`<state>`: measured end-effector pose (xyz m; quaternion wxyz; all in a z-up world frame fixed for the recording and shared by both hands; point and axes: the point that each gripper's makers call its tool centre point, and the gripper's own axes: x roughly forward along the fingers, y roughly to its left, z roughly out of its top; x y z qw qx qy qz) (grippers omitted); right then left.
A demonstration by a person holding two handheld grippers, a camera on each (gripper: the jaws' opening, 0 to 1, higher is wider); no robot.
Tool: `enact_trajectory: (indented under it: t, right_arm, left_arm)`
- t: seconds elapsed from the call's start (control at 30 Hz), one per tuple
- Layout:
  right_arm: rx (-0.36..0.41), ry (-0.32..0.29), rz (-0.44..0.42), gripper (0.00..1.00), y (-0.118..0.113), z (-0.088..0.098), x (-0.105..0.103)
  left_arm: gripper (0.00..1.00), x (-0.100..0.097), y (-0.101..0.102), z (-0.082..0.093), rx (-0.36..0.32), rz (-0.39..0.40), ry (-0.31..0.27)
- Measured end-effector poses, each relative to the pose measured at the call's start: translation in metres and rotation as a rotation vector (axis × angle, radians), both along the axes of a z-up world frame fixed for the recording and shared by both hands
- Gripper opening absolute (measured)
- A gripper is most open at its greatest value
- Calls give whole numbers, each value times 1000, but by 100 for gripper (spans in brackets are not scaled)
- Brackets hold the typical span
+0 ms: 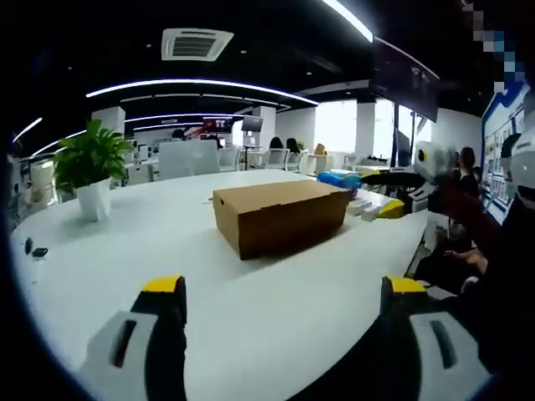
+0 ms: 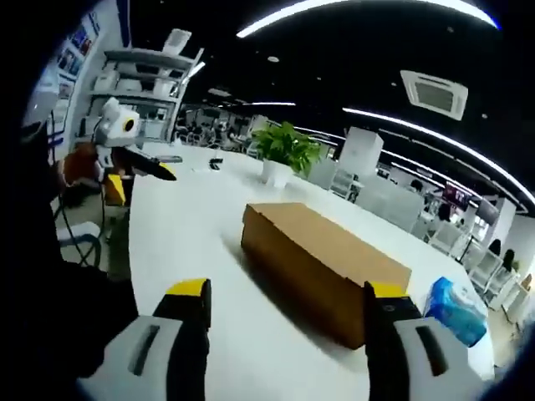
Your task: Operate the shoe box by opening the lid, removing the specified soft item, and placing it in the target area until the item is outside and the box remains undamaged.
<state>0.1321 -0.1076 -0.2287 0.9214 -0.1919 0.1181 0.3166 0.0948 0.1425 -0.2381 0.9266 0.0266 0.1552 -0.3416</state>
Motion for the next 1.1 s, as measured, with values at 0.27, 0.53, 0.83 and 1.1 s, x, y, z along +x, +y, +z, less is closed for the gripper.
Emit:
enact_trajectory:
  t: [0.27, 0.53, 0.83, 1.1]
  right_arm:
    - [84, 88, -123, 90, -30, -4, -34]
    - [167, 103, -216, 92, -53, 13, -50]
    - [204, 121, -247, 91, -54, 14, -73]
    - [217, 110, -288, 91, -60, 12, -79]
  left_arm:
    - [99, -13, 8, 4, -3, 49, 48]
    - [99, -31, 20, 13, 14, 110, 59]
    - [99, -53, 15, 28, -19, 95, 21]
    - [99, -55, 0, 38, -23, 17, -37]
